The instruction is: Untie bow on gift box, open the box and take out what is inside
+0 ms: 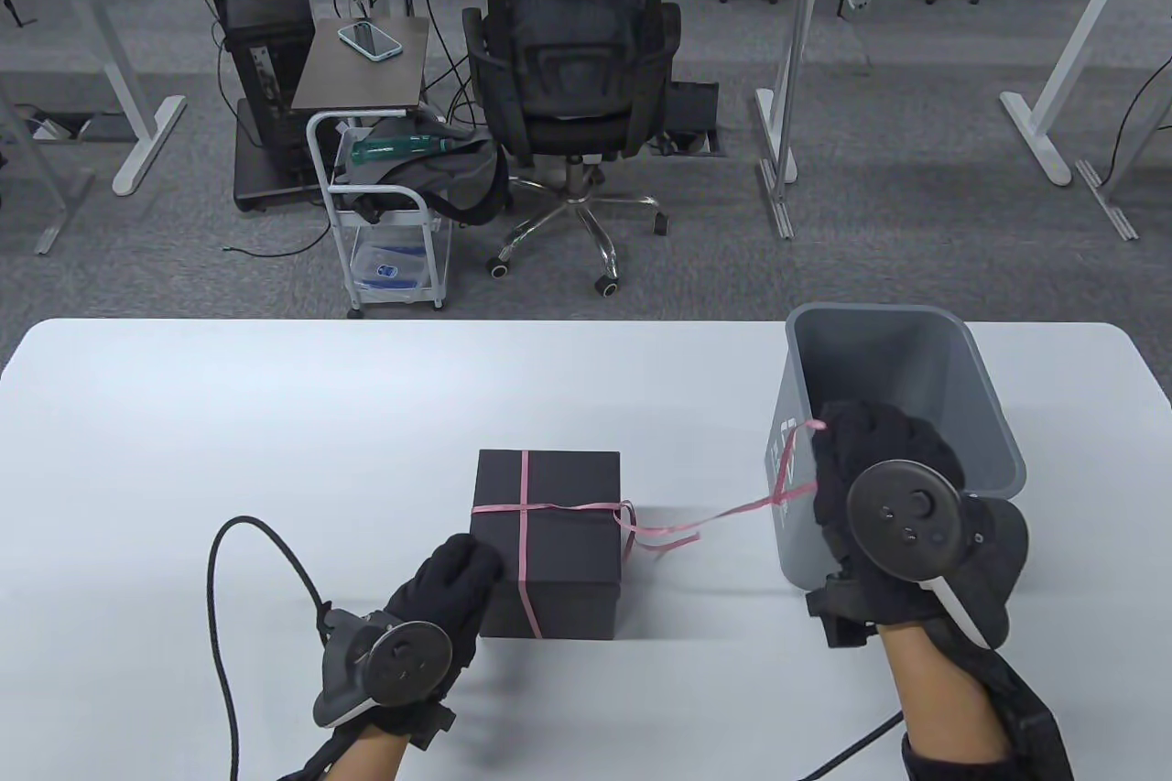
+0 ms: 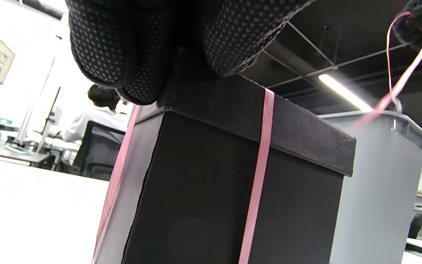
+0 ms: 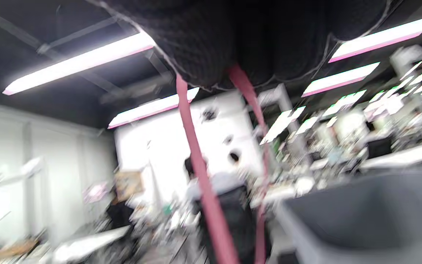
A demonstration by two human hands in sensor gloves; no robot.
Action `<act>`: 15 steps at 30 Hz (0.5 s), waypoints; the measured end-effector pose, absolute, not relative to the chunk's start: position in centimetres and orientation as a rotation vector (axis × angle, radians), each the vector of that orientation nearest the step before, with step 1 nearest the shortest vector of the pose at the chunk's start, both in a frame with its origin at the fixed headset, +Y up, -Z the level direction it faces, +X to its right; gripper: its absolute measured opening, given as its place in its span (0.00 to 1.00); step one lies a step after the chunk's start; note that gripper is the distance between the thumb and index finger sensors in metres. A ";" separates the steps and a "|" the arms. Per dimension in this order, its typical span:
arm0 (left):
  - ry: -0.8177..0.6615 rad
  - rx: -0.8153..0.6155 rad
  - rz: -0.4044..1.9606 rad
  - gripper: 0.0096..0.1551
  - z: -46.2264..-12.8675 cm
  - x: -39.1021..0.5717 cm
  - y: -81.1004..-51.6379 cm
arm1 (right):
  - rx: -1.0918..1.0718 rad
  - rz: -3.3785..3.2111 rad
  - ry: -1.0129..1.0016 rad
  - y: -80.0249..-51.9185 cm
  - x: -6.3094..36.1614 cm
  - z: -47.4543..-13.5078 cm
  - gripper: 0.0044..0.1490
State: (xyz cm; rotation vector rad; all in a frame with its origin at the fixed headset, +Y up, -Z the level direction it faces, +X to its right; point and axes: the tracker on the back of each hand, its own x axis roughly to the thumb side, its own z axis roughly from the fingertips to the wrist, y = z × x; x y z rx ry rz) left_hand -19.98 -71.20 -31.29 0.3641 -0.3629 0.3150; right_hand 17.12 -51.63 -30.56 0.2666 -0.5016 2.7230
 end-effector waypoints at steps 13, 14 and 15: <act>-0.362 0.364 0.312 0.22 -31.2 -19.9 -71.1 | 0.633 2.981 0.479 -63.7 10.1 -34.0 0.48; -0.362 0.364 0.312 0.22 -31.2 -19.9 -71.1 | 0.666 2.926 0.479 -63.4 9.9 -34.2 0.48; -0.363 0.364 0.312 0.22 -31.2 -19.9 -71.1 | 0.676 2.896 0.436 -63.1 9.7 -34.4 0.46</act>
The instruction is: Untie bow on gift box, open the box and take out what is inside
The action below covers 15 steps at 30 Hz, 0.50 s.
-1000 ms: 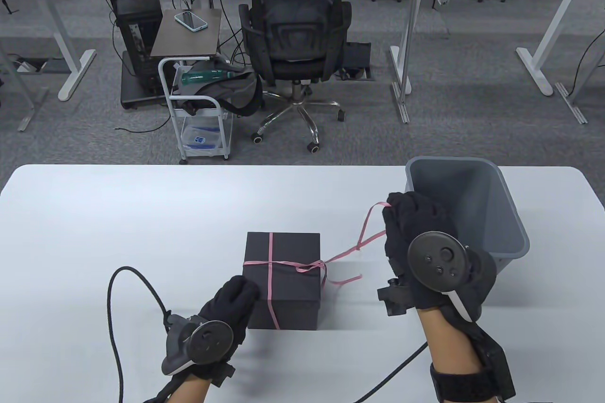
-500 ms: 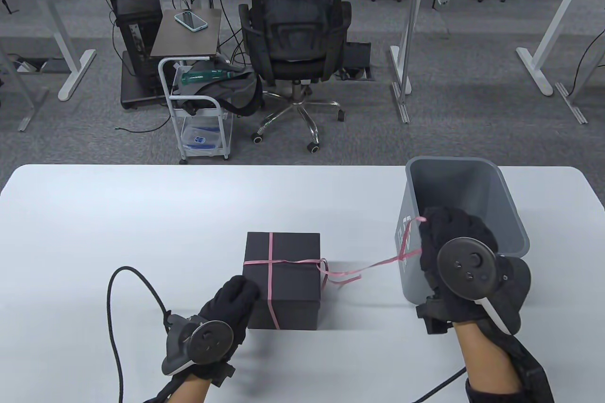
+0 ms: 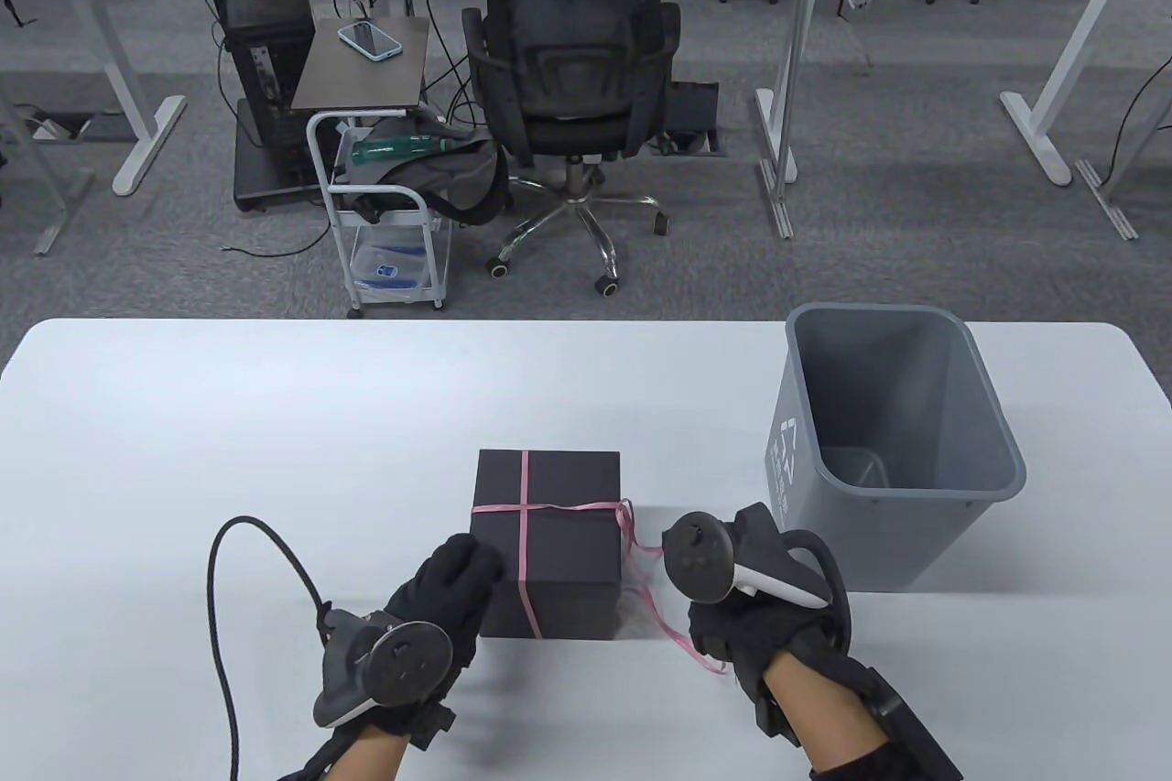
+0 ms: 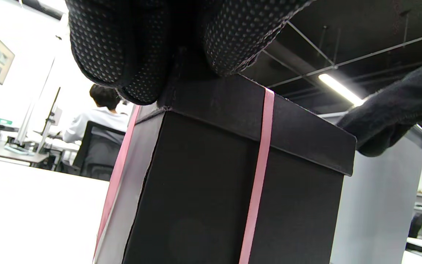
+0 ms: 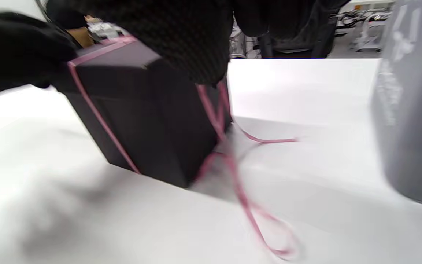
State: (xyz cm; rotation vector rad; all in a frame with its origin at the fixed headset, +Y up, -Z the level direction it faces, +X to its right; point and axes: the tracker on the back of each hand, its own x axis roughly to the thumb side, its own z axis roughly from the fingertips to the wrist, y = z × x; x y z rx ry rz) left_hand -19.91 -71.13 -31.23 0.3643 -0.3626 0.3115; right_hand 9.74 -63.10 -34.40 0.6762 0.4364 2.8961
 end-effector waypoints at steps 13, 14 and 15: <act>-0.362 0.366 0.319 0.22 -31.2 -20.0 -71.1 | 0.408 2.828 0.044 -64.0 4.0 -39.4 0.36; -0.362 0.365 0.323 0.22 -31.2 -20.0 -71.1 | 0.419 2.867 0.066 -64.0 3.7 -39.7 0.35; -0.362 0.363 0.325 0.22 -31.3 -20.0 -71.1 | 0.440 2.880 0.056 -64.0 3.6 -39.7 0.33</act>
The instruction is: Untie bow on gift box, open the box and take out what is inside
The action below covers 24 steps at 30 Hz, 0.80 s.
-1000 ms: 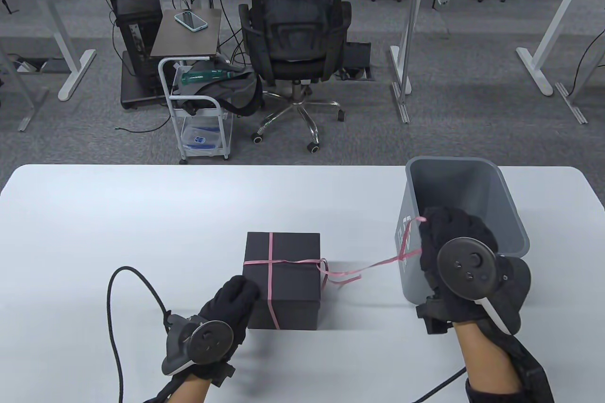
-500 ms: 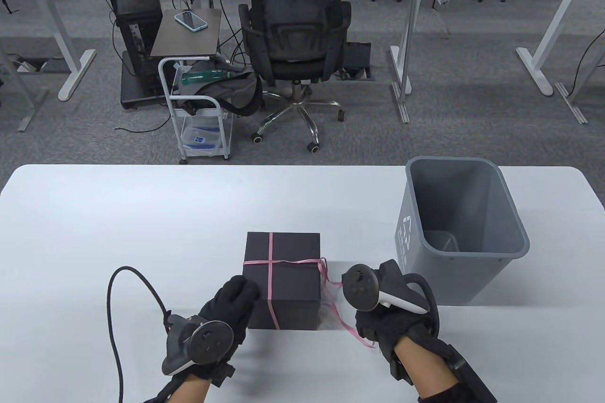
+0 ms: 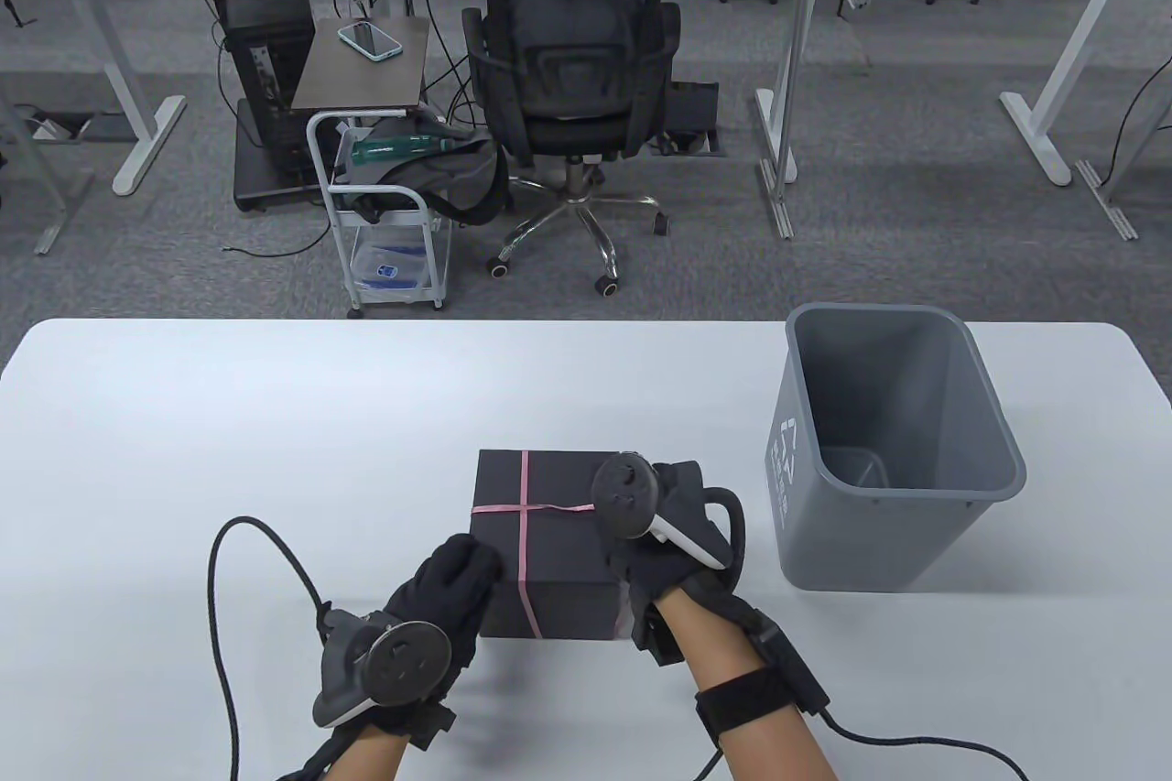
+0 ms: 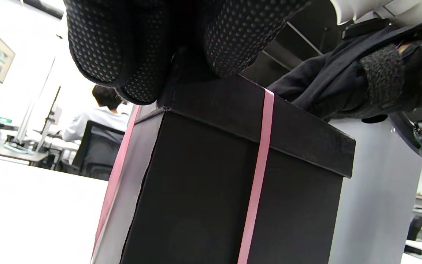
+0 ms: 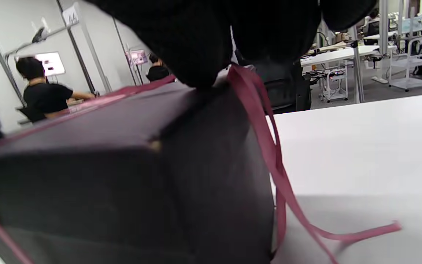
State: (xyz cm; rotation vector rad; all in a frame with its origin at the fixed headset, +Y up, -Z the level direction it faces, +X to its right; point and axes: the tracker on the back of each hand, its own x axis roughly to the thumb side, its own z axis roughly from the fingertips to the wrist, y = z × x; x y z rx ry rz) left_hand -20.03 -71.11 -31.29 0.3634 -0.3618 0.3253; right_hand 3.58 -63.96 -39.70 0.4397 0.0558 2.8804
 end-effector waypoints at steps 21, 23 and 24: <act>-0.349 0.358 0.319 0.22 -31.2 -19.9 -71.0 | 0.732 3.419 -0.868 -60.8 -1.3 -38.2 0.24; -0.350 0.357 0.317 0.22 -31.1 -19.9 -71.0 | 0.744 3.406 -0.931 -59.2 -2.3 -38.5 0.24; -0.351 0.357 0.316 0.22 -31.2 -19.9 -71.1 | 0.743 3.406 -0.956 -58.7 -2.7 -38.7 0.24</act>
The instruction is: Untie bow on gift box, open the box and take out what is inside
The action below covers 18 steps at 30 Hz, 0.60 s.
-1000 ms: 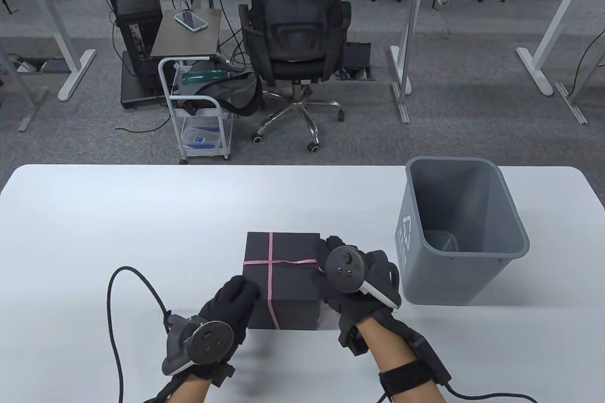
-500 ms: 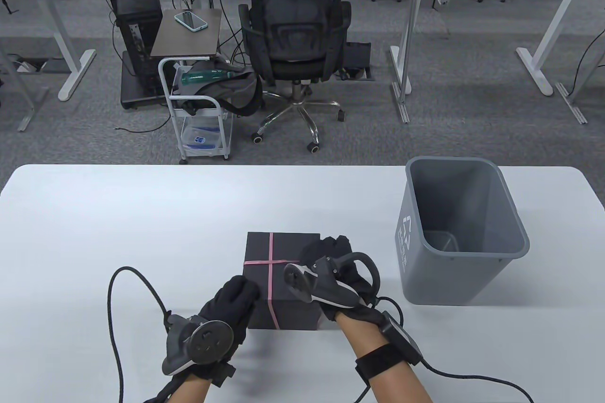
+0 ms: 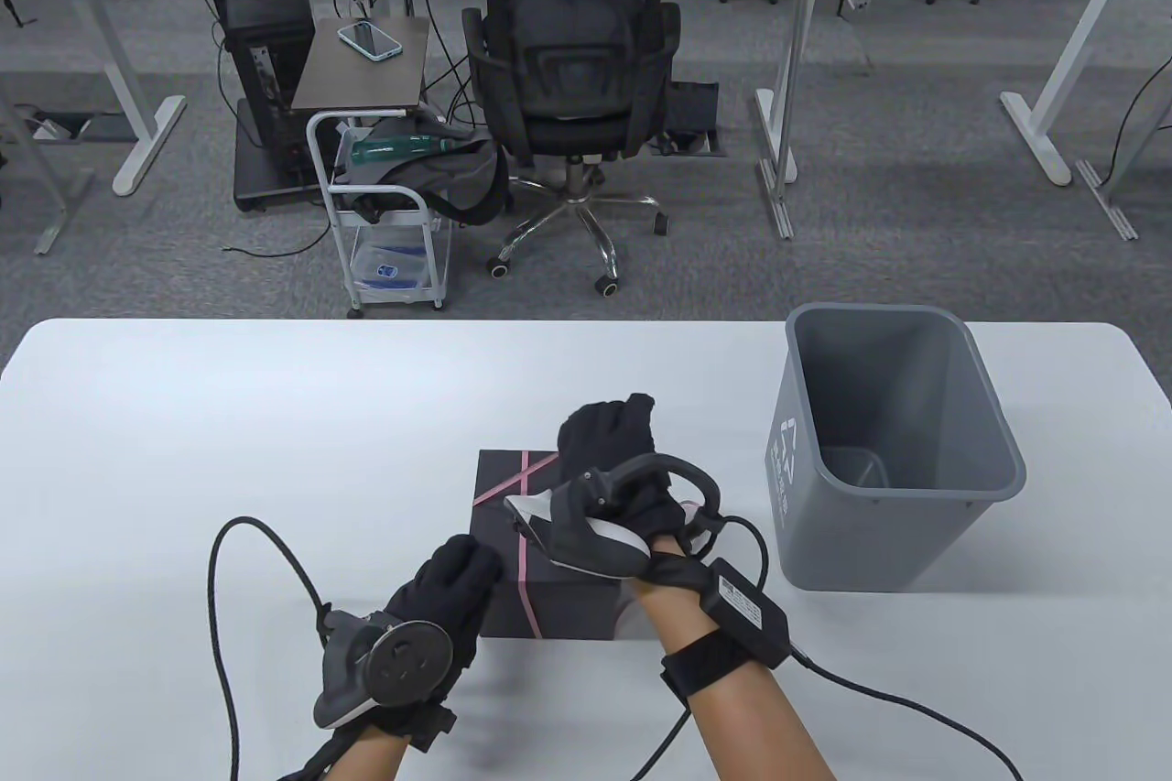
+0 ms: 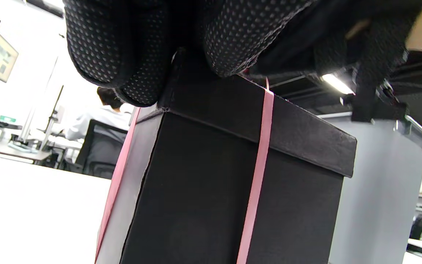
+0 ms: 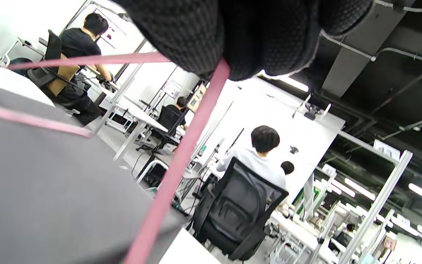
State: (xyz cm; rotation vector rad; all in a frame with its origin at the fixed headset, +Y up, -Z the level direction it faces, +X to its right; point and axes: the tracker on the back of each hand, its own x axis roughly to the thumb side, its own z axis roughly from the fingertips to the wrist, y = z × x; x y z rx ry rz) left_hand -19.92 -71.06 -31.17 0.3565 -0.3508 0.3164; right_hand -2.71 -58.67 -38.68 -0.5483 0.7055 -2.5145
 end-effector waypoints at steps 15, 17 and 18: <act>-0.363 0.347 0.304 0.22 -31.1 -19.9 -71.0 | -0.471 -2.490 0.961 -54.6 -8.1 -44.4 0.24; -0.364 0.345 0.305 0.22 -31.1 -19.8 -71.0 | -0.466 -2.521 0.981 -54.0 -8.1 -44.8 0.24; -0.364 0.345 0.304 0.22 -31.1 -19.8 -71.0 | -0.461 -2.542 0.982 -54.0 -8.1 -44.9 0.24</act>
